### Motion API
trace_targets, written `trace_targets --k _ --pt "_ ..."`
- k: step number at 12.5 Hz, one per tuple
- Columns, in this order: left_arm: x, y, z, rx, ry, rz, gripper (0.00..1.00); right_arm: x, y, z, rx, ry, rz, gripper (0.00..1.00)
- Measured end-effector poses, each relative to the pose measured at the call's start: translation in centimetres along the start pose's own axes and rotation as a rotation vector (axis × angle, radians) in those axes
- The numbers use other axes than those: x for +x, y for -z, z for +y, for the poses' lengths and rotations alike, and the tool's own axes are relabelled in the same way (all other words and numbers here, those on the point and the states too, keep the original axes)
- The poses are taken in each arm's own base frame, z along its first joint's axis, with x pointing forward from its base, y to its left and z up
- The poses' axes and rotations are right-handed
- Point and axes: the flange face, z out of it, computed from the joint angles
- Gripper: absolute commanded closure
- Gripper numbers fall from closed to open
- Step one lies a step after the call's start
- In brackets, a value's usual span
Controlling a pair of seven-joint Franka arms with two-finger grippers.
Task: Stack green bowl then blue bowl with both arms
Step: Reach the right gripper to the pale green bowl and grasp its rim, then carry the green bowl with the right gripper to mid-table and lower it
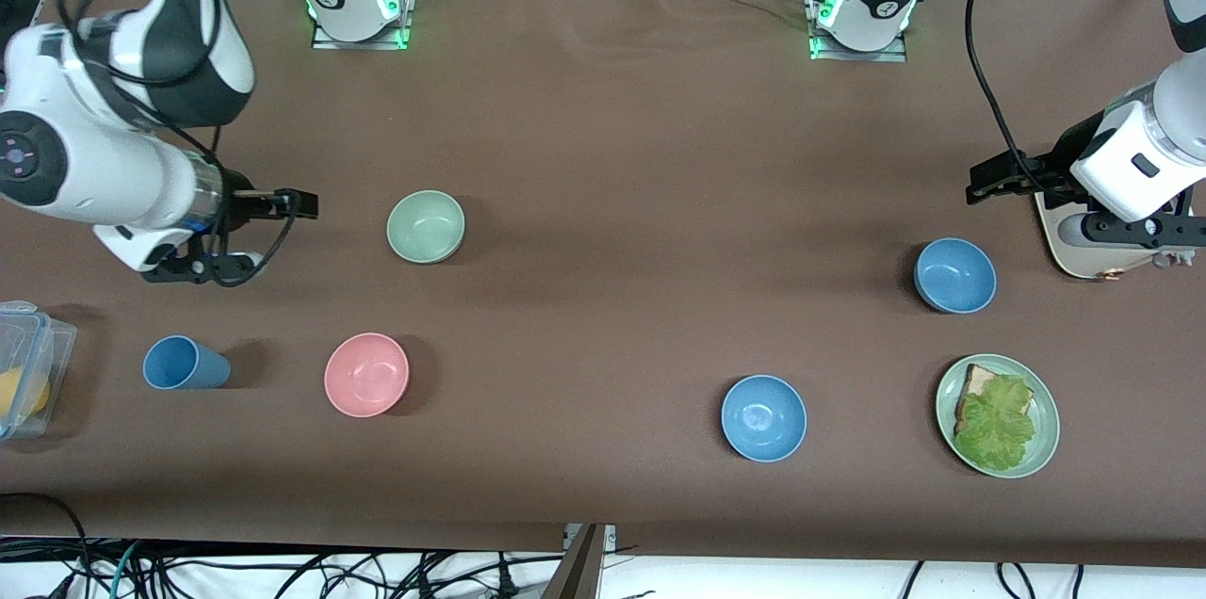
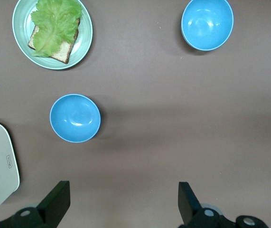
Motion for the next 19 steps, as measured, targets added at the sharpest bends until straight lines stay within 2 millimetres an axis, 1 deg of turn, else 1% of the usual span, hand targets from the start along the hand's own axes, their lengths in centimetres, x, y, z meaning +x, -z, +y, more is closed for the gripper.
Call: trace_targets --k 1,2,4,5,6,7,8,10,11,12,13,14,15,19 --pt "0.0 0.0 0.0 0.000 0.000 0.000 0.00 -0.7 -2.9 -0.4 0.006 0.006 0.048 0.00" --pt "0.0 0.0 0.0 0.000 -0.001 0.000 0.00 -1.8 -6.4 -0.9 0.008 0.014 0.085 0.00" --pt "0.0 0.0 0.0 0.000 -0.001 0.000 0.00 -4.6 -13.2 -1.9 0.009 0.019 0.123 0.00" --pt "0.0 0.0 0.0 0.000 -0.001 0.000 0.00 -5.8 -15.8 -2.5 0.009 0.012 0.133 0.00" --pt "0.0 0.0 0.0 0.000 -0.001 0.000 0.00 -6.6 -17.6 -3.2 0.010 0.010 0.142 0.00" --pt "0.0 0.0 0.0 0.000 -0.001 0.000 0.00 -6.9 -18.8 -4.0 0.014 0.002 0.152 0.02" --pt "0.0 0.0 0.0 0.000 -0.001 -0.001 0.00 -6.9 -19.7 -4.7 0.018 -0.004 0.162 0.07" --pt "0.0 -0.1 0.0 0.000 0.000 -0.001 0.00 -6.7 -21.8 -5.9 0.028 -0.007 0.171 0.20" --pt "0.1 -0.1 0.0 0.000 0.000 -0.002 0.00 -6.6 -22.8 -6.0 0.029 -0.008 0.169 0.27" --pt "0.2 -0.3 0.0 0.000 0.000 -0.005 0.00 -6.5 -23.6 -6.0 0.030 -0.010 0.166 0.42" --pt "0.3 -0.5 0.0 0.001 0.000 -0.008 0.00 -6.4 -24.1 -6.0 0.031 -0.010 0.168 0.62" --pt "0.4 -0.7 0.0 0.001 0.000 -0.012 0.00 -6.3 -24.5 -5.9 0.032 -0.011 0.168 0.85" --pt "0.5 -0.9 0.0 0.001 0.001 -0.015 0.00 -6.3 -24.7 -5.9 0.033 -0.012 0.170 1.00" --pt "0.6 -1.1 0.0 0.001 0.001 -0.018 0.00 -6.1 -24.5 -5.9 0.036 -0.022 0.177 1.00"
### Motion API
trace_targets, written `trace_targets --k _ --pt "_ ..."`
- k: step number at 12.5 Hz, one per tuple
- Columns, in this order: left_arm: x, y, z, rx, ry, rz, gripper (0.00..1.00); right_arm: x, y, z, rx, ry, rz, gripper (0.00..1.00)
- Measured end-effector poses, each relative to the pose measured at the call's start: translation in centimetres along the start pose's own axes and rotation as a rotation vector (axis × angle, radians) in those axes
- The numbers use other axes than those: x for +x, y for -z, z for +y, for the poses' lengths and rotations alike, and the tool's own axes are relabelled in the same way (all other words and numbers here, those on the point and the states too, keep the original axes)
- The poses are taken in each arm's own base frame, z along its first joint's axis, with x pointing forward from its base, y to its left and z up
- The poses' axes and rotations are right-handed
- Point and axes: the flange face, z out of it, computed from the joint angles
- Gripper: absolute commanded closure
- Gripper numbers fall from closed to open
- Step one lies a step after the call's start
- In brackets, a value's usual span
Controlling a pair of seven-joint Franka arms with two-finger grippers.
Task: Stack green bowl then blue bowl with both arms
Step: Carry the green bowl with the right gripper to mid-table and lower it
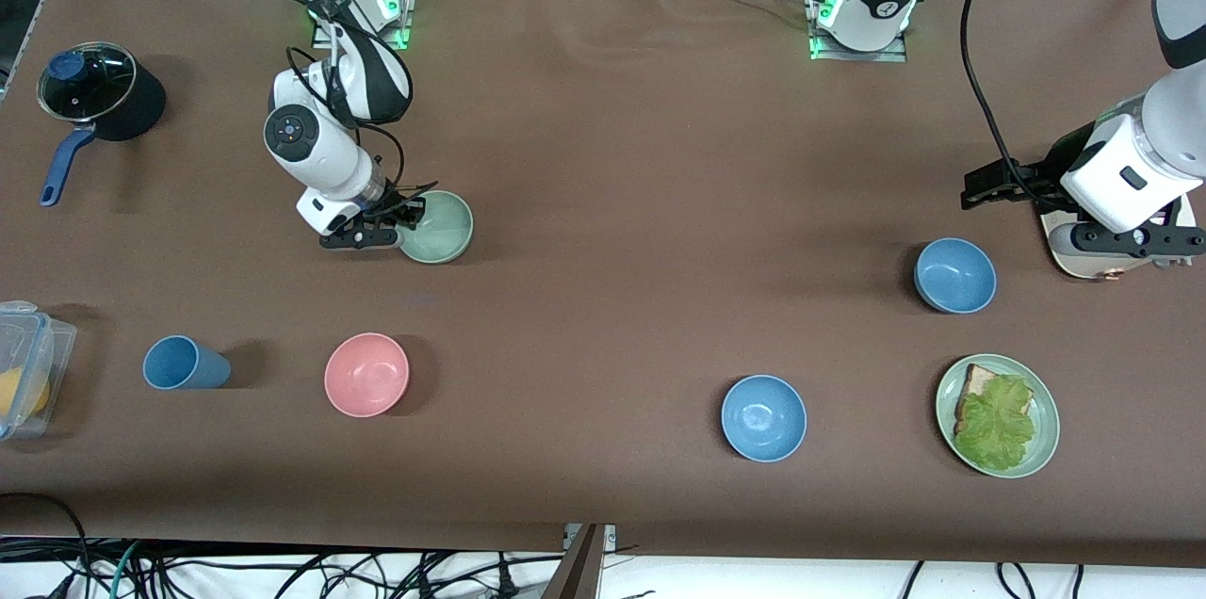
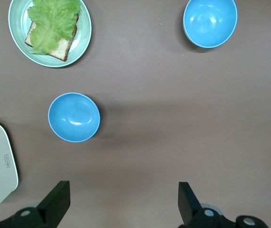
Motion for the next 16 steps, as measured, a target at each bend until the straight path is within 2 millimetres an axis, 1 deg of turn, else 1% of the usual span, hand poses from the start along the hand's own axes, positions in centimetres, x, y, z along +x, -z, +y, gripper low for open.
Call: trace_targets --k 2,3,4,5,7,8,9,10,11,12,13,14,15,16 --pt "0.0 0.0 0.0 0.000 0.000 0.001 0.00 0.5 0.8 -0.7 0.009 -0.023 0.017 1.00" --pt "0.0 0.0 0.0 0.000 0.000 0.001 0.00 0.6 1.0 -1.7 0.016 -0.046 0.022 1.00" --pt "0.0 0.0 0.0 0.000 0.000 0.001 0.00 0.7 1.3 -3.5 0.025 -0.076 0.031 1.00" --pt "0.0 0.0 0.0 0.000 0.000 0.002 0.00 0.9 1.7 -6.3 0.040 -0.114 0.043 1.00" --pt "0.0 0.1 0.0 0.000 0.000 0.003 0.00 1.3 2.6 -15.2 0.089 -0.203 0.062 1.00" --pt "0.0 0.1 0.0 0.000 -0.001 0.004 0.00 1.6 2.8 -20.0 0.120 -0.246 0.066 1.00" --pt "0.0 0.1 0.1 0.000 -0.002 0.004 0.00 1.5 2.8 -24.7 0.150 -0.285 0.065 1.00" --pt "0.0 0.1 0.1 0.000 -0.003 0.004 0.00 1.1 2.1 -28.6 0.172 -0.315 0.055 1.00" --pt "0.0 0.1 0.2 0.000 -0.003 0.004 0.00 0.1 0.9 -31.9 0.184 -0.334 0.042 1.00" --pt "0.0 0.1 0.2 0.000 -0.003 0.004 0.00 -0.9 -0.4 -34.2 0.185 -0.341 0.030 0.70" --pt "0.0 0.1 0.2 0.000 -0.003 0.004 0.00 -1.5 -1.5 -35.4 0.179 -0.339 0.026 0.38" --pt "0.0 0.1 0.2 0.000 -0.003 0.004 0.00 -1.4 -2.3 -35.6 0.169 -0.333 0.030 0.11" --pt "0.0 0.1 0.2 0.000 -0.004 0.004 0.00 -0.9 -2.6 -35.1 0.160 -0.333 0.040 0.01" --pt "0.0 0.1 0.2 0.000 -0.004 0.004 0.00 0.0 -2.5 -34.3 0.151 -0.337 0.057 0.01"
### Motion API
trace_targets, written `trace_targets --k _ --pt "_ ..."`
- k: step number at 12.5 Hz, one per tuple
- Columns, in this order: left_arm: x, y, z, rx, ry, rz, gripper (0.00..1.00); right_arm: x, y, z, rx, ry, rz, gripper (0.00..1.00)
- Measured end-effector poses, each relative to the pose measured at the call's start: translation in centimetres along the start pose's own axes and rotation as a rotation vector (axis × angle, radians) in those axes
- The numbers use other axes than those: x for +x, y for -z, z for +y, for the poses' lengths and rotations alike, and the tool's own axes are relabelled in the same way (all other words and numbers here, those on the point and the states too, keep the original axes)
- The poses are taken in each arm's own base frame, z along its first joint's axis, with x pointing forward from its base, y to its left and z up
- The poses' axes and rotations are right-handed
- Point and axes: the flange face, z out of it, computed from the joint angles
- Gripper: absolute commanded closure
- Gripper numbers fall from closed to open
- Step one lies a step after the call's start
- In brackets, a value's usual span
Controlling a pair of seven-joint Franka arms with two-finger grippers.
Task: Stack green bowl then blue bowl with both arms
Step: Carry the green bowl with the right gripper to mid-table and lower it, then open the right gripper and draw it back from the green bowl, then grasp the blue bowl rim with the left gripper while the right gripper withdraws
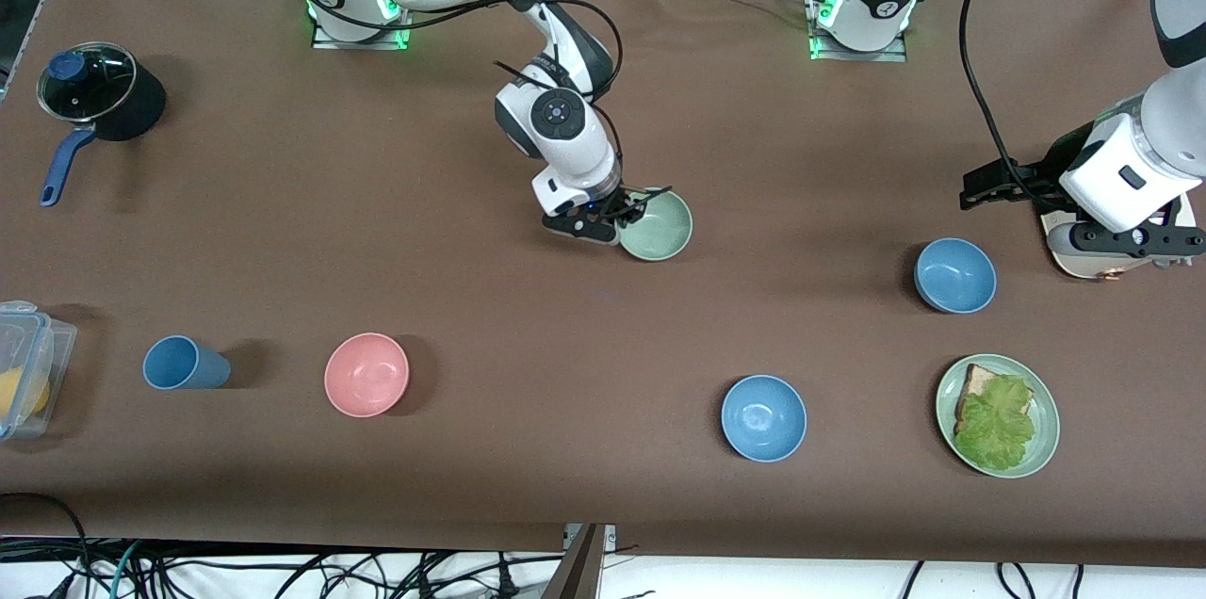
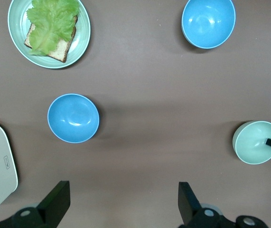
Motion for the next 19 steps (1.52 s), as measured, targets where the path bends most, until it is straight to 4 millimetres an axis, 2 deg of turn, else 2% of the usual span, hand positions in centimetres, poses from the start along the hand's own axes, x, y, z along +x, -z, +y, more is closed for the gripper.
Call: trace_targets --k 2,3,5,7,8,10,11,13,15,17,19 --pt "0.0 0.0 0.0 0.000 0.000 0.000 0.00 3.0 1.2 0.9 -0.020 -0.012 0.036 0.01" --pt "0.0 0.0 0.0 0.000 0.000 -0.001 0.00 4.8 2.9 1.3 -0.047 -0.011 0.050 0.01" --pt "0.2 -0.4 0.0 0.000 -0.001 -0.008 0.00 9.4 9.2 3.0 -0.105 0.011 0.080 0.01" --pt "0.4 -1.9 -0.1 0.002 0.000 -0.038 0.00 14.4 16.3 6.8 -0.142 0.067 0.079 0.01" --pt "0.5 -3.0 -0.1 0.003 -0.004 -0.062 0.00 16.5 19.2 8.9 -0.145 0.089 0.070 0.01" --pt "0.9 -5.8 -0.7 0.002 -0.050 -0.114 0.00 19.5 23.8 13.1 -0.153 0.136 0.039 0.01" --pt "1.3 -7.1 -1.6 -0.002 -0.077 -0.126 0.00 20.7 25.5 15.2 -0.156 0.166 0.017 0.01" --pt "2.2 -9.6 -5.4 -0.019 -0.145 -0.099 0.00 22.7 29.0 19.6 -0.167 0.196 -0.018 0.01" --pt "2.5 -12.8 -9.9 -0.048 -0.161 -0.052 0.00 23.9 32.2 23.3 -0.181 0.209 -0.032 0.01" --pt "2.1 -17.2 -14.4 -0.102 -0.158 -0.008 0.01 24.2 34.8 25.7 -0.185 0.229 -0.042 0.01" --pt "1.6 -21.4 -17.8 -0.131 -0.120 0.010 0.01 23.6 36.7 26.8 -0.185 0.231 -0.063 0.01"
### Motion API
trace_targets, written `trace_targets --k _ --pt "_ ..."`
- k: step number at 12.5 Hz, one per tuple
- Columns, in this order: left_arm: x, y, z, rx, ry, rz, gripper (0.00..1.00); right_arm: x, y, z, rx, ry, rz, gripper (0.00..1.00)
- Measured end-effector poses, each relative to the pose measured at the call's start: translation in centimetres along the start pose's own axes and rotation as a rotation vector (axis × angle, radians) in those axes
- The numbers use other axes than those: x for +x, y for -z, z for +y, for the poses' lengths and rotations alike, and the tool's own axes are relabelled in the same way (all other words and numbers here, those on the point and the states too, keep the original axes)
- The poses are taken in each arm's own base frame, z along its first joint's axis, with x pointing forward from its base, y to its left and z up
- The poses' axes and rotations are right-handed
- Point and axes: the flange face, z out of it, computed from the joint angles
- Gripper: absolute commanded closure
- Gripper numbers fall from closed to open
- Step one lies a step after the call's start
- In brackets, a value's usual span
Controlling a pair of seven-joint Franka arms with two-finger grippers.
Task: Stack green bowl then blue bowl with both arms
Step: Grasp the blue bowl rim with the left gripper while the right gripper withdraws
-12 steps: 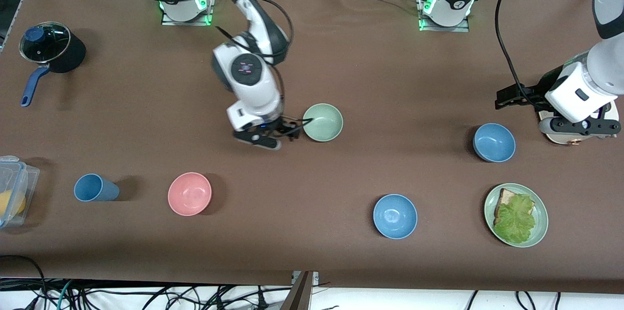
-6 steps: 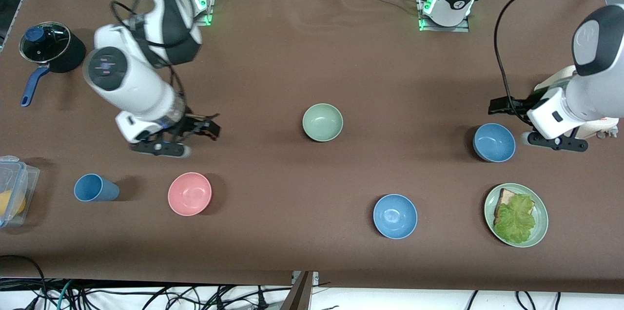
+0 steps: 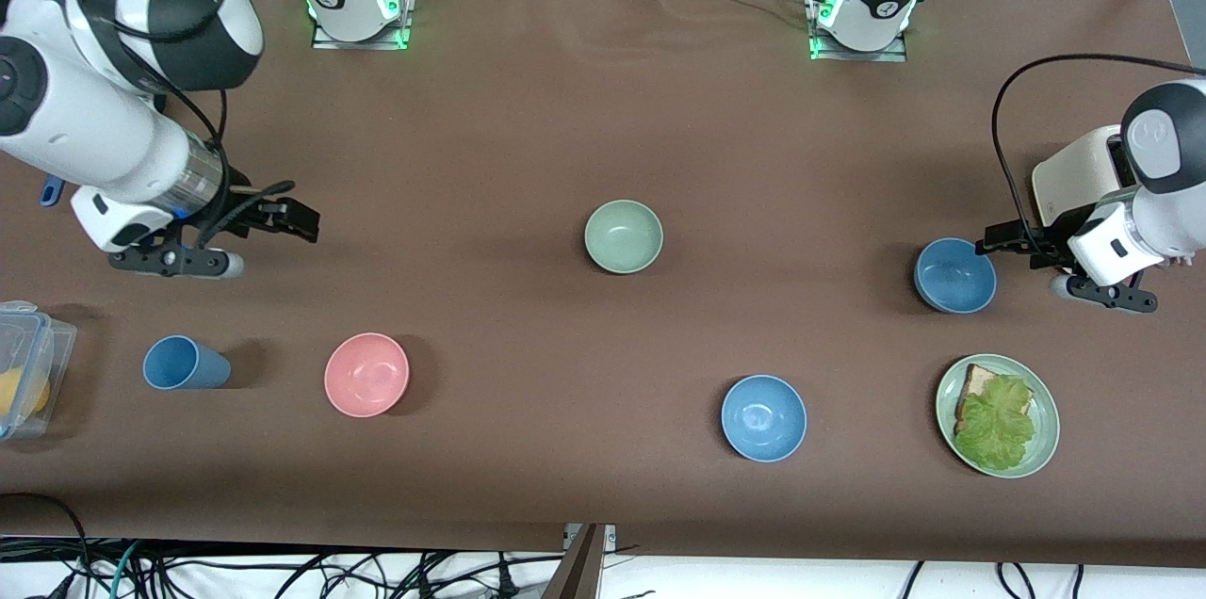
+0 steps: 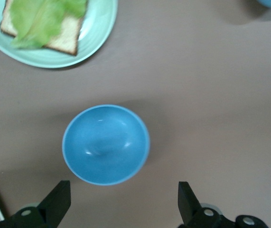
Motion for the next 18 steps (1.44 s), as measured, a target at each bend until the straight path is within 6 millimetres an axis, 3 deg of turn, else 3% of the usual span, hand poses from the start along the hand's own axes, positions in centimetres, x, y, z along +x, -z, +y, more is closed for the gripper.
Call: trace_targets --k 3,7,10,13,14,15,16,17,18 --pt "-0.1 -3.8 -3.3 0.003 0.052 0.013 0.02 -2.0 2.8 2.8 0.028 0.014 -0.003 0.01" --pt "0.5 -7.6 -4.9 -0.008 0.097 0.032 0.05 -3.4 5.7 4.9 0.039 0.020 0.027 0.01" --pt "0.8 -10.1 -6.3 -0.033 0.072 0.070 0.05 -3.4 5.8 5.2 0.038 0.017 0.023 0.01" --pt "0.2 -12.1 -7.9 -0.070 0.065 0.075 0.17 -3.4 6.1 5.5 0.029 0.014 0.020 0.01" --pt "0.1 -12.3 -8.1 -0.070 0.063 0.073 0.37 -3.4 6.1 5.7 0.017 0.015 0.023 0.01" --pt "0.1 -12.4 -8.2 -0.070 0.054 0.072 0.67 -3.3 6.2 5.9 0.005 0.015 0.024 0.01" --pt "0.0 -12.5 -8.3 -0.069 0.038 0.071 0.91 -3.3 6.3 6.0 -0.002 0.016 0.026 0.01" --pt "0.0 -12.5 -8.4 -0.069 0.024 0.072 1.00 -3.3 6.4 6.0 -0.006 0.016 0.025 0.01" --pt "0.0 -12.4 -8.5 -0.068 0.020 0.072 1.00 -3.3 6.6 6.1 -0.008 0.014 0.022 0.01"
